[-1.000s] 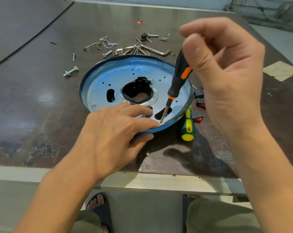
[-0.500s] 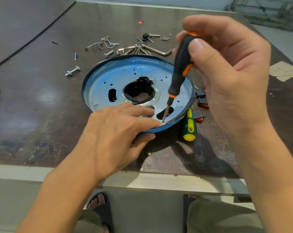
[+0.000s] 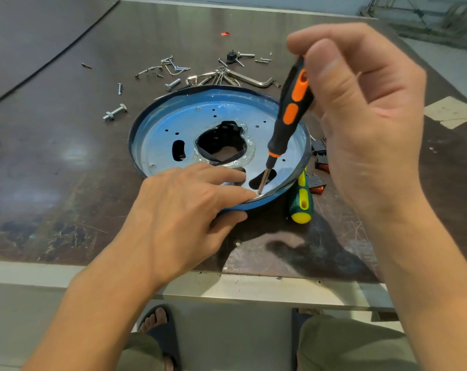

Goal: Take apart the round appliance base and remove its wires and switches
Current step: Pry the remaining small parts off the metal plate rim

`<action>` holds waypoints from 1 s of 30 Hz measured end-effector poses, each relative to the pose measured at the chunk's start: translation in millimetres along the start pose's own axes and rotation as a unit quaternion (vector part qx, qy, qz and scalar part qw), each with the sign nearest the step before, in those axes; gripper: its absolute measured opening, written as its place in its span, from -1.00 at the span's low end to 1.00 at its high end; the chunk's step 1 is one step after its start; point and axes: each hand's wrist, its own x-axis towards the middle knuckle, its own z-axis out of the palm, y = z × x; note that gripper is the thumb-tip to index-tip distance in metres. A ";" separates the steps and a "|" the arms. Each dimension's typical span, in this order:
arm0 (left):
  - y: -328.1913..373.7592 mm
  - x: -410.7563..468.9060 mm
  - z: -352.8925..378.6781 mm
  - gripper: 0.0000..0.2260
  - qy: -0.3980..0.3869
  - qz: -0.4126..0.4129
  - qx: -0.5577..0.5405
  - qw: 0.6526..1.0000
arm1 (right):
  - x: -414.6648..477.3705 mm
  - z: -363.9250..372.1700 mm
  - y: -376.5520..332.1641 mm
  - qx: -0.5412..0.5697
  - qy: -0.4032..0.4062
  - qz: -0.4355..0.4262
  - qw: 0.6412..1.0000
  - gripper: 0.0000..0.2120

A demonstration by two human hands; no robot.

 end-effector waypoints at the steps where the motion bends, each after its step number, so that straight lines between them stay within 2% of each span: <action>1: 0.0 0.2 0.0 -0.76 0.001 0.000 0.001 1.000 | 0.9 0.2 0.0 -0.022 0.001 -0.014 1.000 -0.85; 5: 0.1 -0.1 0.3 -0.76 0.002 0.001 0.000 1.000 | -0.1 -4.8 5.0 -0.005 0.008 -0.008 1.000 -0.74; 8: 0.0 -0.3 0.6 -0.76 0.002 0.001 -0.002 1.000 | -0.7 -3.3 4.0 0.032 0.019 0.017 0.999 -0.75; 10: -0.2 -0.5 0.4 -0.77 0.004 -0.001 -0.003 1.000 | -0.4 -0.7 3.3 0.001 0.020 0.005 1.000 -0.80; 13: 0.1 -0.3 0.8 -0.78 0.007 -0.003 -0.003 1.000 | 1.1 -2.3 6.1 -0.052 0.027 -0.016 0.998 -0.75; 19: 0.3 -0.4 0.5 -0.77 0.006 -0.004 -0.007 1.000 | -0.7 -2.1 5.9 0.037 0.035 0.022 0.998 -0.68; 21: 0.3 -0.6 0.4 -0.76 0.005 -0.005 -0.006 1.000 | -1.1 -0.1 4.4 0.006 0.033 0.013 0.999 -0.77; 25: 0.6 -0.5 0.5 -0.77 0.005 -0.006 0.000 1.000 | 1.8 -1.6 6.0 -0.062 0.034 -0.015 0.997 -0.74; 30: 0.5 -0.3 0.8 -0.76 0.007 -0.005 -0.004 1.000 | -1.1 -1.9 5.9 0.023 0.021 0.023 0.999 -0.72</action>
